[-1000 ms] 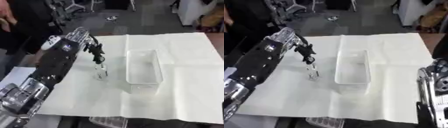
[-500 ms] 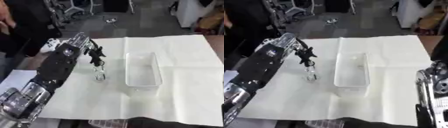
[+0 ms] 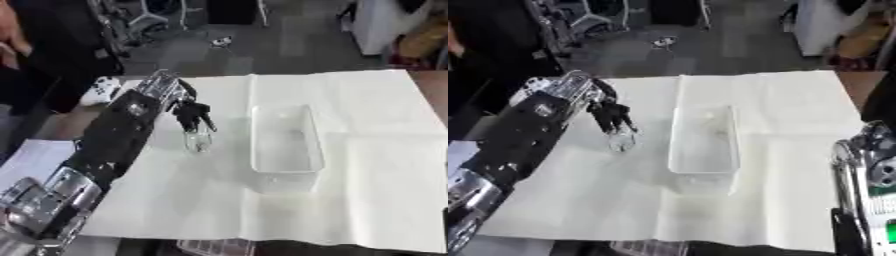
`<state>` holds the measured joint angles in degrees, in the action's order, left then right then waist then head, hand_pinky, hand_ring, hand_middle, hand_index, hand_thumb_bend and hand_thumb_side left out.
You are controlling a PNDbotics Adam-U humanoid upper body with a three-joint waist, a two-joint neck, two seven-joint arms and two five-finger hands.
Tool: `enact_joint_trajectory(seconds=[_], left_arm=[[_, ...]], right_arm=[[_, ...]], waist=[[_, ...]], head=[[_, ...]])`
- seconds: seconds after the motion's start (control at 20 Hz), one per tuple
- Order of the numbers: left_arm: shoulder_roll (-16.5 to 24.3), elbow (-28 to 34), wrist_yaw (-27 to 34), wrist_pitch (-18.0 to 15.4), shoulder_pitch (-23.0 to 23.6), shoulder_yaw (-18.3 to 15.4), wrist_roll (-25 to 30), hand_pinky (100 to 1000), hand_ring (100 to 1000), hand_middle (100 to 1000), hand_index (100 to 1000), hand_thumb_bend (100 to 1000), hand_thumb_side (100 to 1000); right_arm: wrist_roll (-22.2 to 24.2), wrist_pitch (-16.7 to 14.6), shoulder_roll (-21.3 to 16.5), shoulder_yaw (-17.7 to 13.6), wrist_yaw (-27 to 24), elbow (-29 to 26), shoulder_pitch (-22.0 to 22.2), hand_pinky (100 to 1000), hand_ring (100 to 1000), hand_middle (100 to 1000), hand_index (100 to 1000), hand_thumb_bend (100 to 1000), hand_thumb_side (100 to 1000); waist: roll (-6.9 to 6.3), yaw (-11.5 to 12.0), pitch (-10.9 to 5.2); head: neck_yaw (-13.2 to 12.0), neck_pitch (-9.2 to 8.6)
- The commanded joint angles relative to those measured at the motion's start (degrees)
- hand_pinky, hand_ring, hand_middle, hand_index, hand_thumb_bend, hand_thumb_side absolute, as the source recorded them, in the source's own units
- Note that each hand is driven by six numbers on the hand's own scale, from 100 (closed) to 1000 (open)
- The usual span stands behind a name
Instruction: Pick up objects on the table and place them in the box.
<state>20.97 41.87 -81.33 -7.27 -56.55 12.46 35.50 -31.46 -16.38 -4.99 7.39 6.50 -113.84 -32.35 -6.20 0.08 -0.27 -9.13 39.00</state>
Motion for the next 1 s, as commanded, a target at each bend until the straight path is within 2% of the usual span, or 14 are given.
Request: enact_joint_trajectory(seconds=[0.05,0.2,0.45,0.55,0.7,0.85,0.9,0.95,1.0], left_arm=[[0.51,0.66,1.63,0.82,-0.38,-0.35,-7.47,307,450,378,335,100,570],[0.21,-0.7,2.56,0.64,0.23,-0.39,-11.5,293,440,370,335,100,567],[-0.01,-1.33,3.28,-0.21,0.68,-0.4,-15.23,100,269,158,222,100,555],[0.0,-1.38,3.61,-0.61,0.85,-0.42,-16.81,100,193,100,199,100,555],[-0.08,-1.7,4.2,-0.99,1.01,-0.52,-18.38,100,197,101,210,100,552],[-0.14,-1.98,5.89,-1.75,1.0,-0.73,-19.8,121,354,284,362,100,587],[-0.11,-2.17,6.3,-2.09,0.93,-0.7,-19.78,142,374,306,382,100,600],[-0.08,-2.39,6.52,-2.45,0.84,-0.64,-19.36,329,505,502,546,100,756],[-0.07,-2.6,6.66,-2.91,0.66,-0.64,-18.45,448,585,589,632,100,899]], right_arm=[[0.22,0.12,0.17,0.18,-0.16,-0.75,-0.93,529,543,580,742,100,1000],[0.23,0.13,0.15,0.18,-0.18,-0.75,-0.96,529,543,580,742,100,1000],[0.26,0.12,0.14,0.17,-0.2,-0.75,-0.99,529,543,580,742,100,1000],[0.25,0.12,0.15,0.16,-0.21,-0.75,-0.99,529,542,577,742,100,1000],[0.23,0.11,0.16,0.16,-0.2,-0.75,-1.02,529,541,577,743,100,1000],[0.19,0.1,0.15,0.17,-0.2,-0.75,-1.02,529,541,577,743,100,1000],[0.19,0.09,0.15,0.17,-0.2,-0.75,-1.02,529,541,577,743,100,1000],[0.19,0.09,0.15,0.18,-0.2,-0.75,-1.02,529,541,577,743,100,1000],[0.18,0.09,0.15,0.18,-0.2,-0.75,-1.0,529,541,577,743,100,1000]], waist=[[0.31,0.03,-0.54],[0.35,0.03,-0.51],[0.37,0.03,-0.48],[0.37,0.01,-0.49],[0.37,-0.01,-0.5],[0.38,-0.02,-0.51],[0.38,-0.02,-0.51],[0.38,-0.03,-0.51],[0.38,-0.03,-0.52]], head=[[-0.53,-0.22],[-0.54,-0.23],[-0.61,-0.24],[-0.62,-0.21],[-0.63,-0.23],[-0.67,-0.21],[-0.67,-0.23],[-0.68,-0.24],[-0.71,-0.23]])
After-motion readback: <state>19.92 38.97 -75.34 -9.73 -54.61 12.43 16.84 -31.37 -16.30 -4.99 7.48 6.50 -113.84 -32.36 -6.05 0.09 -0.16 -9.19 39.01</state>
